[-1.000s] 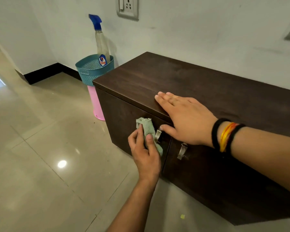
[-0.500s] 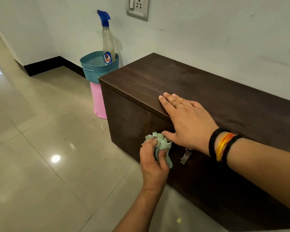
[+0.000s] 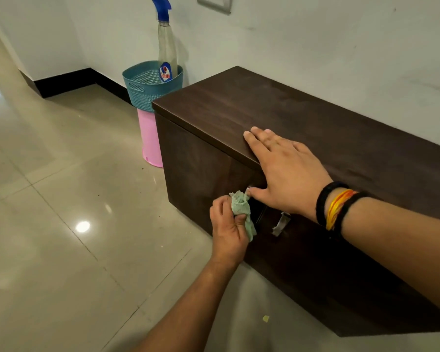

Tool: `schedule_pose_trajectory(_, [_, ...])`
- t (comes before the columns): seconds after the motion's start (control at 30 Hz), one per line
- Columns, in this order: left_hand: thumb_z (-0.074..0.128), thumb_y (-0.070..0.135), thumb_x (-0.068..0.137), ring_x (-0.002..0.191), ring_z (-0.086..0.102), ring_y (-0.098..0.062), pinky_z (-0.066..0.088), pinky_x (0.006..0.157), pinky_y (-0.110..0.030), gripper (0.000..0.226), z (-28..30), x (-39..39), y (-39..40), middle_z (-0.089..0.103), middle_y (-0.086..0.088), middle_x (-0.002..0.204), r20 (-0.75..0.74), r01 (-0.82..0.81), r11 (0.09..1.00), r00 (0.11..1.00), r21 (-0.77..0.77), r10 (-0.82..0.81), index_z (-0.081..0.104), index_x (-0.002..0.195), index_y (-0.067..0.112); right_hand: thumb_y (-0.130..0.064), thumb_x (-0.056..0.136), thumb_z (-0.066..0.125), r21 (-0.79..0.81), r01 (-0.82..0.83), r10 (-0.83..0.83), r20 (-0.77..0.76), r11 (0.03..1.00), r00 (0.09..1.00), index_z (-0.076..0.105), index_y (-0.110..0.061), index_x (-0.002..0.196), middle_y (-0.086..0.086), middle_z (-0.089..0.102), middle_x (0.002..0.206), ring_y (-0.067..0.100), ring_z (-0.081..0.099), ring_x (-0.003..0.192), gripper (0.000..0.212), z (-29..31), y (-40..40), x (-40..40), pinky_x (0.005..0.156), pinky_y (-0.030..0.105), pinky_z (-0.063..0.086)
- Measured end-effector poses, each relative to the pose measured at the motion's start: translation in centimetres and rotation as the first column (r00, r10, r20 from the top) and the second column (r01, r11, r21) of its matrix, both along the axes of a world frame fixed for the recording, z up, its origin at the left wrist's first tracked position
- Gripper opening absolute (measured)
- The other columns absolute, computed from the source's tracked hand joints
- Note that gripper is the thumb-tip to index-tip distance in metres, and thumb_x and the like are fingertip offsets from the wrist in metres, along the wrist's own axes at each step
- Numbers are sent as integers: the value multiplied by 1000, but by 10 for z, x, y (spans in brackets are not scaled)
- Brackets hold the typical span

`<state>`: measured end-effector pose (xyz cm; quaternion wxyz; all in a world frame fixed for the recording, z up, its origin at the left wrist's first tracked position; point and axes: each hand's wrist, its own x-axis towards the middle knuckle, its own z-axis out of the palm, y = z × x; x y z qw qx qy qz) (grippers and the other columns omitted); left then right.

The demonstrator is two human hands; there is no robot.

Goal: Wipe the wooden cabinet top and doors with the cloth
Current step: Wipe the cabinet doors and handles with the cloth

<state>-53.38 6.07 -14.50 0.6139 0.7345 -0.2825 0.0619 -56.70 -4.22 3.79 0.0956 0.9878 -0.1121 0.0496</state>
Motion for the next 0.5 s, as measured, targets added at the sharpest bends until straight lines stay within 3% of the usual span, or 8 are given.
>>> schedule_pose_trajectory(0.07, [23,53,103,105,46,-17,41,91,-24,64,0,0,-1,50,-8,117,15,-8,1000,1000,25,8,57,121,3,-64,78,65,2,4,-4,4,1000,1000,1,-26,158,-2,8,168,18,13,152,110,0,0,0,118,39,20])
schedule_pose_trajectory(0.17, [26,41,104,85,44,-14,44,73,-35,40,18,1,-5,48,1,96,34,-93,994,995,58,91,53,103,12,-62,79,65,9,-1,1,0,1000,1000,2,-26,159,-2,8,168,18,13,152,108,-1,-1,1,118,40,19])
schedule_pose_trajectory(0.33, [24,37,102,79,39,-10,36,69,-28,31,41,0,-20,39,11,89,44,-286,939,958,193,282,49,96,20,-56,80,64,8,-7,7,-13,1000,1000,2,-25,159,0,8,168,19,13,152,105,-1,-3,1,119,40,19])
schedule_pose_trajectory(0.43, [19,44,106,85,42,-13,36,74,-24,37,21,-2,-14,39,7,96,101,-107,994,989,-2,107,44,102,18,-60,80,63,6,0,0,-12,1000,1000,2,-26,158,-1,7,168,19,13,152,105,-1,-3,1,119,40,17])
schedule_pose_trajectory(0.5, [22,46,105,92,46,-17,42,80,-25,39,5,4,-11,40,4,104,124,-44,998,991,-46,49,45,111,15,-63,80,63,10,-2,3,-11,1000,1000,2,-26,159,-1,7,168,19,13,152,106,-2,-3,1,119,40,17])
